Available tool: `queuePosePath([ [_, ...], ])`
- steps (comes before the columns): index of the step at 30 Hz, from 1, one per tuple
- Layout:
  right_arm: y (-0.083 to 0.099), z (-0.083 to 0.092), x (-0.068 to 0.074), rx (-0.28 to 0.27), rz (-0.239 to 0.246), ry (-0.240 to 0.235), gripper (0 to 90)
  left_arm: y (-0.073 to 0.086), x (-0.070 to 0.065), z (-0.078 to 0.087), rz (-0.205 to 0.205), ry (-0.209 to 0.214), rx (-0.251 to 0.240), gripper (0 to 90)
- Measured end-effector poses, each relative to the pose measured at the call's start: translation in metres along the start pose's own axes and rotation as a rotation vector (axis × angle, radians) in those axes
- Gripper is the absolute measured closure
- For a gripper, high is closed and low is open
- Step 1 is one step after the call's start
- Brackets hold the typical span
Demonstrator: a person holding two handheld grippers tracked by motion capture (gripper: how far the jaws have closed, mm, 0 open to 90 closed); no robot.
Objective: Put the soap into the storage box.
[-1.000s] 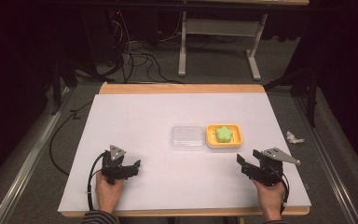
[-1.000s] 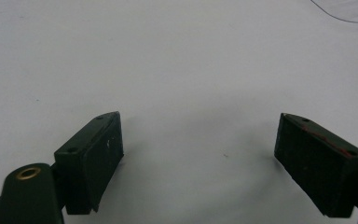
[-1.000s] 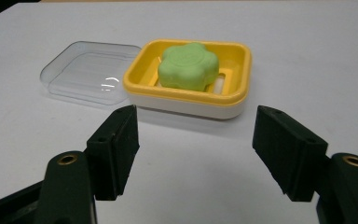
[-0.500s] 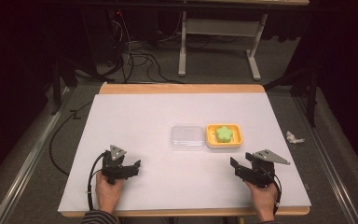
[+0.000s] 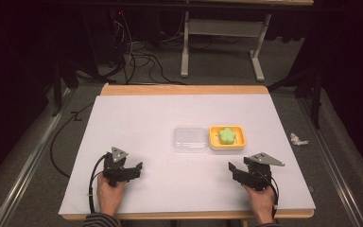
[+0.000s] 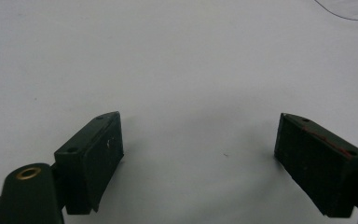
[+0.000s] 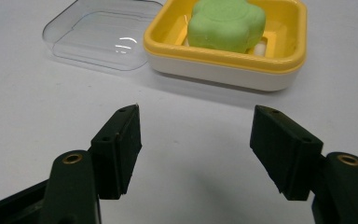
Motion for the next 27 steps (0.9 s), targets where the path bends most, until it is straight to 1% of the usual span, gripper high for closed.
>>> queuePosePath([
  [16,0.009,-0.017,0.001,0.037,0.028,0.02,34.4,0.0,0.0,0.0,0.0,-0.001,0.0,15.9],
  [24,0.011,-0.023,0.002,0.042,0.043,0.034,34.4,0.0,0.0,0.0,0.001,0.0,-0.002,15.9],
  [27,0.012,-0.024,0.003,0.038,0.056,0.039,34.3,0.0,0.0,0.0,0.001,0.0,0.0,15.9],
])
Point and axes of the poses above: each handheld gripper's, and its own axes: z roughly backward along the jaws, y roughly out of its underside, x roughly to its left, the point moved 8 cm from there along -z, roughly forward along the jaws, and after that the axes turned 5 degrees about y, right-handed, at the moved point
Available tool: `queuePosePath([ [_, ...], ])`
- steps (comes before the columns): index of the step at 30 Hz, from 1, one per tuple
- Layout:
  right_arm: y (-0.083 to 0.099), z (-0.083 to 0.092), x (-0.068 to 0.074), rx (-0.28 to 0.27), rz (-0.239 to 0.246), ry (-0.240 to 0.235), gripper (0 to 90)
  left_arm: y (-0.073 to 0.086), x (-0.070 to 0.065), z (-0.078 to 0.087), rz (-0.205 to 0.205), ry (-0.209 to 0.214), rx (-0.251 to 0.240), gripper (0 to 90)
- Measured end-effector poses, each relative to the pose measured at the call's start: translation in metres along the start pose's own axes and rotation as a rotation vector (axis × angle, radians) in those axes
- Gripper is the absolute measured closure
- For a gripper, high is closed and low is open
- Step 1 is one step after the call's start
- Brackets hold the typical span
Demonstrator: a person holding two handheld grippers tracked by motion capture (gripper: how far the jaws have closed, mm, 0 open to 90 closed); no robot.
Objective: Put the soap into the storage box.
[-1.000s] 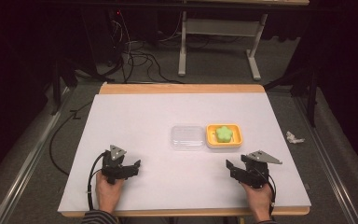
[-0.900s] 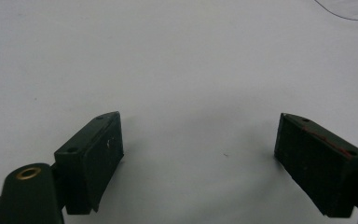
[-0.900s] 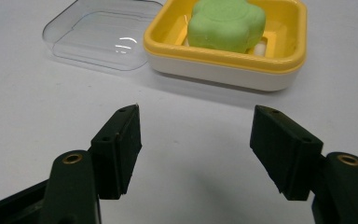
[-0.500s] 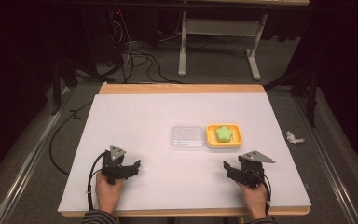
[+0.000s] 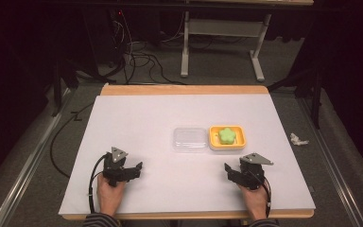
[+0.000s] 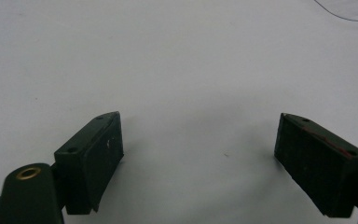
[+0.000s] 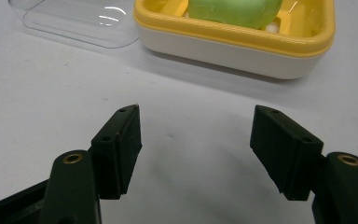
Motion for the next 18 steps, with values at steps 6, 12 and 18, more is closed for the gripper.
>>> queuePosePath([
  [6,0.0021,-0.0035,0.0029,-0.016,0.031,0.004,34.0,-0.0002,0.0002,0.0001,-0.002,0.0,-0.001,16.0],
  [12,0.0023,-0.0028,0.0032,-0.029,0.029,-0.005,34.0,-0.0003,0.0001,0.0002,-0.005,-0.001,-0.004,15.9],
  [18,0.0029,-0.0032,0.0029,-0.021,0.024,-0.01,34.0,0.0002,-0.0001,-0.0001,-0.006,-0.001,-0.001,16.0],
])
Point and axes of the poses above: each handheld gripper's, and its own axes: z roughly backward along the jaws, y roughly out of its underside, x roughly to its left, the point moved 8 cm from there along -z, roughly forward along the jaws, and after that the axes turned 5 degrees about y, right-handed, at the moved point
